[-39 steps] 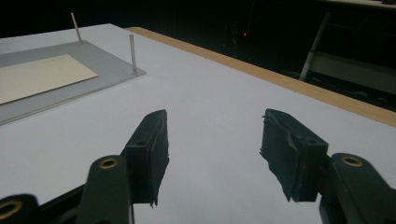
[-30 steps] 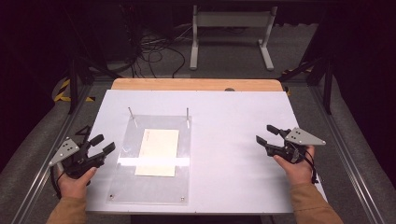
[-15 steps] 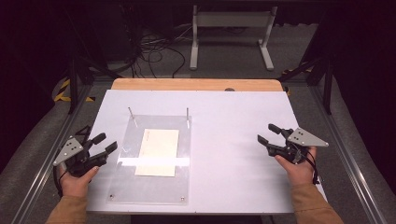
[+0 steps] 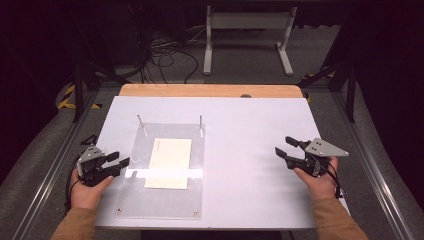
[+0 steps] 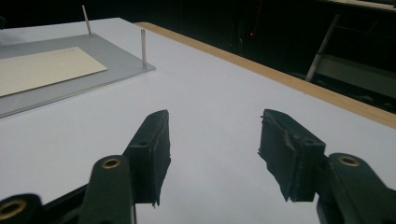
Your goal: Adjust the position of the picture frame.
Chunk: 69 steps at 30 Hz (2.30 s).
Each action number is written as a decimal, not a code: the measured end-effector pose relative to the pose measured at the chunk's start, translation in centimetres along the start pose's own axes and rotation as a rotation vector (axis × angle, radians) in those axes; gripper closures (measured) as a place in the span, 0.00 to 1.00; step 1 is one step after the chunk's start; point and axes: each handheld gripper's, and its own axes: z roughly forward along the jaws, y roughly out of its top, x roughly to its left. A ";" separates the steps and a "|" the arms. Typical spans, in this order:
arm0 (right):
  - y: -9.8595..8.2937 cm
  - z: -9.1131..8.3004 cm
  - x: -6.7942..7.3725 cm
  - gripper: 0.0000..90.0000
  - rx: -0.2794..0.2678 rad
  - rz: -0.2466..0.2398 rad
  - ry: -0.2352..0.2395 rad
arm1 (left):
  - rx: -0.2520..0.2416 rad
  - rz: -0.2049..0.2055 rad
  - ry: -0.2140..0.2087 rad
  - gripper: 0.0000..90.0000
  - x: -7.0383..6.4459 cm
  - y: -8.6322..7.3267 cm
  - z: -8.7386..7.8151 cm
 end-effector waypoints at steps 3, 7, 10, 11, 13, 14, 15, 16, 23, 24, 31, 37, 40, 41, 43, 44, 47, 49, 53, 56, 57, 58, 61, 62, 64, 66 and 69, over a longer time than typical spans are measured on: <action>0.0 0.0 0.0 0.50 0.012 -0.004 0.002 | 0.073 -0.036 -0.002 0.53 0.1 -0.1 0.4; 0.1 0.2 0.1 0.53 0.021 -0.012 0.013 | 0.146 -0.079 0.020 0.58 0.5 -0.3 0.5; 0.1 0.3 0.2 0.54 0.022 -0.013 0.022 | 0.157 -0.110 0.013 0.64 0.7 -0.4 0.3; 0.1 0.3 0.2 0.54 0.022 -0.013 0.022 | 0.157 -0.110 0.013 0.68 0.7 -0.4 0.3; 0.1 0.3 0.3 0.54 0.017 -0.018 0.028 | 0.171 -0.100 0.035 0.70 0.6 -0.3 0.2; 0.2 0.3 0.3 0.54 0.016 -0.016 0.030 | 0.176 -0.095 0.040 0.72 0.6 -0.3 0.2; 0.2 0.3 0.3 0.54 0.014 -0.015 0.029 | 0.176 -0.090 0.045 0.76 0.5 -0.3 0.2; 0.2 0.3 0.3 0.54 0.014 -0.016 0.029 | 0.179 -0.089 0.043 0.78 0.5 -0.3 0.2; 0.2 0.2 0.2 0.52 0.006 -0.008 0.023 | 0.214 -0.110 -0.052 1.00 -0.1 0.0 0.7; 0.2 0.2 0.2 0.52 0.006 -0.007 0.023 | 0.211 -0.111 -0.055 1.00 0.0 0.0 0.7; 0.0 0.0 0.2 0.52 0.009 -0.002 0.019 | 0.196 -0.100 -0.102 1.00 -0.4 0.3 1.6; -0.1 -0.2 0.2 0.51 0.009 0.003 0.014 | 0.202 -0.064 -0.142 1.00 -1.8 1.0 2.9; -0.1 -0.4 0.1 0.51 0.008 0.007 0.012 | 0.200 -0.055 -0.158 1.00 -2.4 1.3 3.5; -0.1 -0.4 0.1 0.51 0.007 0.007 0.012 | 0.197 -0.054 -0.161 1.00 -2.5 1.4 3.7; -0.2 -0.5 0.0 0.51 0.005 0.009 0.011 | 0.194 -0.059 -0.169 1.00 -2.9 1.6 4.1; -0.2 -0.5 0.0 0.51 0.006 0.011 0.010 | 0.193 -0.054 -0.170 1.00 -3.1 1.8 4.4; -0.3 -0.7 0.0 0.51 0.008 0.010 0.004 | 0.194 -0.034 -0.170 1.00 -3.9 2.4 5.3; -0.3 -0.8 0.0 0.51 0.009 0.012 0.005 | 0.194 -0.021 -0.174 1.00 -4.3 2.7 5.8; -0.5 -1.0 0.0 0.51 0.009 0.019 -0.005 | 0.191 -0.008 -0.181 1.00 -4.7 3.2 6.5; -0.7 -1.2 0.0 0.51 0.009 0.022 -0.008 | 0.183 -0.017 -0.194 1.00 -5.4 3.7 7.5; -0.7 -1.3 0.0 0.51 0.009 0.022 -0.009 | 0.184 -0.011 -0.194 1.00 -5.5 3.8 7.7; -0.7 -1.3 0.0 0.51 0.009 0.022 -0.010 | 0.185 -0.010 -0.197 1.00 -5.7 4.0 7.9; -0.7 -1.5 -0.1 0.51 0.007 0.025 -0.014 | 0.189 0.020 -0.195 1.00 -6.1 4.4 8.3; -0.7 -1.6 -0.1 0.51 0.006 0.028 -0.018 | 0.188 0.004 -0.201 1.00 -6.5 4.5 8.5; -0.7 -1.8 -0.2 0.51 0.000 0.030 -0.019 | 0.189 0.044 -0.193 1.00 -6.9 4.8 9.0; -0.7 -1.9 -0.2 0.51 -0.003 0.029 -0.022 | 0.194 0.047 -0.200 1.00 -7.7 5.1 9.3; -0.7 -2.1 -0.3 0.51 -0.002 0.031 -0.026 | 0.198 0.076 -0.202 1.00 -8.3 5.3 9.5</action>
